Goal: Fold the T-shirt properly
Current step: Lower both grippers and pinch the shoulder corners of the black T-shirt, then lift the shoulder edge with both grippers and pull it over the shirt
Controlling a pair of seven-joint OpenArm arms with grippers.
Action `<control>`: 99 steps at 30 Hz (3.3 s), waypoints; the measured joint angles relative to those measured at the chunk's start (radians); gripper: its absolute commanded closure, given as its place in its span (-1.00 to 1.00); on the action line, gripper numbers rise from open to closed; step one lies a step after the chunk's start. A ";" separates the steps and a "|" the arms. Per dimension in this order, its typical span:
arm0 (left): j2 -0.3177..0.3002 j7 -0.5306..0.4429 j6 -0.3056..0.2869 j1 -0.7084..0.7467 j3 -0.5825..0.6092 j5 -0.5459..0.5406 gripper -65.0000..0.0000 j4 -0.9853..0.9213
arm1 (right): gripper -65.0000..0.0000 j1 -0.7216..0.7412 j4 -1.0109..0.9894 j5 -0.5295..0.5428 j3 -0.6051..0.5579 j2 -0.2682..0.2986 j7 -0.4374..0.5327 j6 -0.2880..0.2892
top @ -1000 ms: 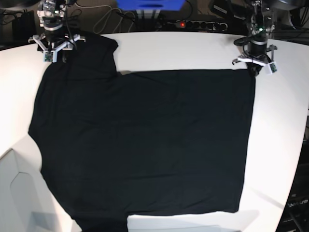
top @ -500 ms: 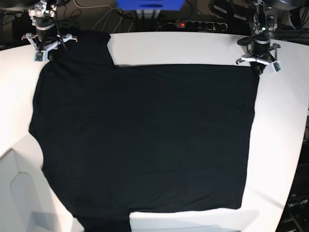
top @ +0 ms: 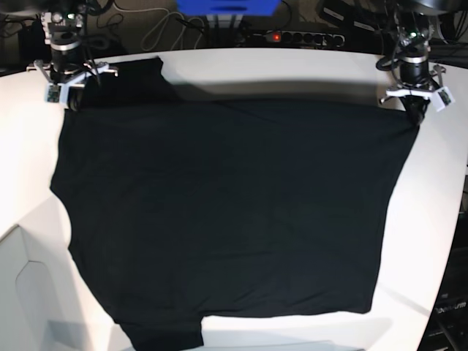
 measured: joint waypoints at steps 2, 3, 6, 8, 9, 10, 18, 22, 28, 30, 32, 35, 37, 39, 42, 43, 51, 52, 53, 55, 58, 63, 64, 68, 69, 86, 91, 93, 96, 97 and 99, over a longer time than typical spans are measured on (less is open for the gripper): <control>-0.002 0.002 0.000 -0.011 0.003 -0.003 1.00 0.007 | 1.00 0.037 -0.001 0.000 0.000 0.000 0.001 0.000; -0.002 0.005 0.000 -0.023 0.003 0.000 1.00 0.007 | 1.00 0.055 -0.001 0.000 0.000 0.000 0.003 -0.001; -0.002 0.008 0.000 -0.070 0.006 0.000 1.00 0.006 | 1.00 0.092 -0.001 -0.002 0.002 0.005 0.004 -0.001; -0.002 0.057 0.000 -0.095 0.004 0.000 1.00 0.006 | 1.00 0.115 -0.001 -0.003 0.002 0.005 -0.002 0.000; -0.002 0.099 0.001 -0.111 0.003 0.003 1.00 0.003 | 1.00 0.133 -0.001 -0.003 0.001 0.006 -0.003 -0.001; -0.001 0.126 0.001 -0.127 0.002 0.003 1.00 0.001 | 1.00 0.150 -0.001 -0.002 -0.002 0.005 -0.002 -0.001; -0.003 0.206 0.000 -0.294 0.001 0.005 1.00 -0.105 | 1.00 0.402 -0.015 -0.005 -0.010 0.006 -0.185 0.023; -0.005 0.243 0.002 -0.363 0.001 0.005 1.00 -0.149 | 1.00 0.553 -0.066 -0.003 -0.012 0.006 -0.291 0.068; -0.006 0.266 0.001 -0.457 0.006 0.044 1.00 -0.240 | 1.00 0.702 -0.227 -0.011 -0.035 0.050 -0.376 0.083; -0.013 0.270 -0.002 -0.488 0.006 0.087 1.00 -0.243 | 1.00 0.729 -0.270 -0.001 -0.069 0.072 -0.370 0.083; -0.016 0.266 0.001 -0.525 0.006 0.126 1.00 -0.246 | 1.00 0.760 -0.319 -0.003 -0.100 0.090 -0.377 0.083; -0.016 0.259 -0.003 -0.566 0.006 0.151 1.00 -0.269 | 1.00 0.807 -0.368 -0.006 -0.121 0.100 -0.376 0.083; -0.016 0.260 -0.003 -0.583 0.007 0.154 1.00 -0.294 | 1.00 0.847 -0.410 -0.001 -0.121 0.100 -0.370 0.082; -0.016 0.260 -0.002 -0.594 0.006 0.158 1.00 -0.319 | 1.00 0.883 -0.455 0.000 -0.121 0.100 -0.370 0.083; -0.016 0.267 0.000 -0.622 0.006 0.159 1.00 -0.346 | 1.00 0.924 -0.511 -0.003 -0.121 0.101 -0.373 0.083; -0.016 0.267 0.000 -0.629 0.006 0.158 1.00 -0.348 | 1.00 0.934 -0.528 -0.005 -0.121 0.101 -0.373 0.082; -0.035 0.267 0.001 -0.699 0.052 0.161 1.00 -0.393 | 1.00 0.983 -0.582 -0.006 -0.121 0.102 -0.373 0.082; -0.043 0.267 0.001 -0.705 0.068 0.161 1.00 -0.393 | 1.00 0.983 -0.582 -0.007 -0.121 0.103 -0.373 0.082; -0.051 0.265 0.000 -0.710 0.083 0.161 1.00 -0.393 | 1.00 0.983 -0.582 -0.006 -0.121 0.103 -0.373 0.082; -0.055 0.255 0.001 -0.718 0.099 0.161 1.00 -0.393 | 1.00 0.983 -0.582 -0.006 -0.121 0.102 -0.373 0.082; -0.052 0.265 0.001 -0.726 0.104 0.161 1.00 -0.393 | 1.00 0.982 -0.582 -0.007 -0.121 0.103 -0.373 0.082; -0.053 0.259 0.001 -0.760 0.104 0.161 0.96 -0.453 | 1.00 0.975 -0.583 -0.007 -0.124 0.103 -0.378 0.082; -0.052 0.259 0.001 -0.765 0.104 0.159 0.93 -0.465 | 1.00 0.975 -0.583 -0.007 -0.124 0.103 -0.377 0.082; -0.052 0.259 0.001 -0.773 0.104 0.161 0.89 -0.485 | 1.00 0.975 -0.583 -0.007 -0.125 0.103 -0.378 0.082; -0.052 0.262 0.001 -0.779 0.104 0.161 0.89 -0.487 | 1.00 0.975 -0.583 -0.007 -0.125 0.103 -0.377 0.082; -0.079 0.395 0.002 -0.838 0.099 0.162 -0.07 -0.482 | -0.08 0.975 -0.610 -0.010 -0.125 0.122 -0.373 0.082; -0.078 0.380 0.000 -0.796 0.098 0.157 -0.39 -0.482 | -0.08 0.974 -0.610 -0.010 -0.123 0.122 -0.379 0.082; -0.077 0.383 0.001 -0.764 0.098 0.156 -0.39 -0.481 | -0.08 0.963 -0.603 -0.010 -0.123 0.122 -0.371 0.082; -0.075 0.383 0.002 -0.726 0.097 0.155 -0.40 -0.491 | -0.08 0.918 -0.557 -0.011 -0.123 0.122 -0.374 0.083; -0.071 0.381 0.000 -0.715 0.096 0.156 -0.40 -0.491 | -0.08 0.901 -0.539 -0.011 -0.122 0.122 -0.373 0.082; -0.065 0.378 0.001 -0.695 0.096 0.151 -0.40 -0.491 | -0.08 0.879 -0.508 -0.011 -0.123 0.121 -0.374 0.083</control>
